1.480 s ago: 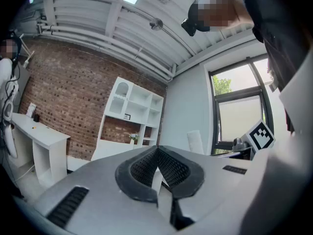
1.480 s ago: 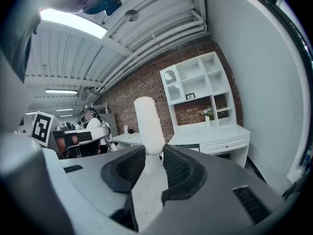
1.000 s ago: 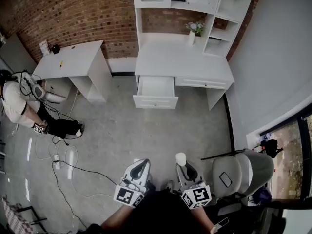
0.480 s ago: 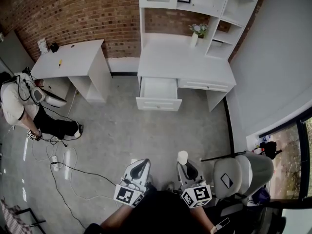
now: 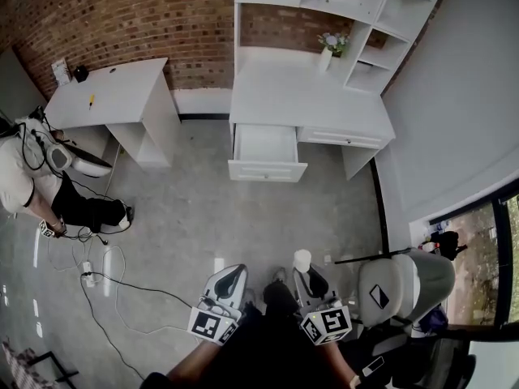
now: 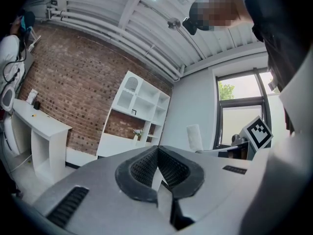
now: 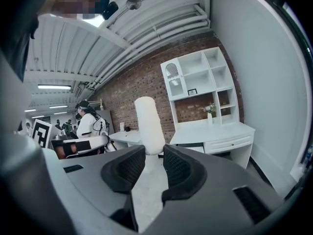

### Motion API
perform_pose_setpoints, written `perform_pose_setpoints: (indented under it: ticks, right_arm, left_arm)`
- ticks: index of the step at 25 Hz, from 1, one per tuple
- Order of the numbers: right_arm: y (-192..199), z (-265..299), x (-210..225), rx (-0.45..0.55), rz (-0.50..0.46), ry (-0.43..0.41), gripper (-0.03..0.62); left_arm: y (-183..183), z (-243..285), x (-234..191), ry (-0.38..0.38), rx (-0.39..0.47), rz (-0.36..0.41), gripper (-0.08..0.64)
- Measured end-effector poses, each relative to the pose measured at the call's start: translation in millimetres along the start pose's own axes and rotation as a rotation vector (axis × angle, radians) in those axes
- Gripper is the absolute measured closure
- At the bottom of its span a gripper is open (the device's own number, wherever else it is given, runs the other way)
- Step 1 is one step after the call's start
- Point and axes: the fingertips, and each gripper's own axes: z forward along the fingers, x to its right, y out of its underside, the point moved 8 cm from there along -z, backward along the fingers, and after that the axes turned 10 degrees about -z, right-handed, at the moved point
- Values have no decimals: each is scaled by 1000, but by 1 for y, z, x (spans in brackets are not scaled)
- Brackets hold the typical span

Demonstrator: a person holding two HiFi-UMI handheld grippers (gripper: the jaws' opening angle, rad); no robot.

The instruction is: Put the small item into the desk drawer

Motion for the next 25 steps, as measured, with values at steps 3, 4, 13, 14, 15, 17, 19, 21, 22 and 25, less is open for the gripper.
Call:
perform_pose_setpoints:
  ticks: [3,4,13,14,15,17,19,21,22,25]
  right_arm:
    - [-1,23,8,1,-1,-3,462]
    - [-2,34,13,5,-1,-4,462]
    - [-12,143,86,35,13,-56,462]
    - [-16,155,96,41,13,-61,462]
    - [-21,169,106,46,14,-67,462]
    - [-28,197,128,48,22,-81,462]
    - [-33,221,150,38,31,-96,462]
    - [-36,241,169,24,34,-107,462]
    - [-38,253,178,19,33,-111,462]
    - [-44,284,199,13,44,-119,462]
  left_arm:
    - [-1,13,-18,-14,9,-10,537]
    - [-3,21,-25,-20,14,-9,537]
    - [-32,117,-81,-79,30,38,537]
    - [-39,130,-86,-84,34,45,537]
    - [-47,144,-91,-88,36,54,537]
    - [-62,175,-100,-91,42,75,537]
    - [-72,204,-104,-93,48,89,537]
    - [-75,229,-107,-95,47,93,537]
    - [-78,242,-110,-94,45,91,537]
    - [-85,276,-125,-92,32,85,537]
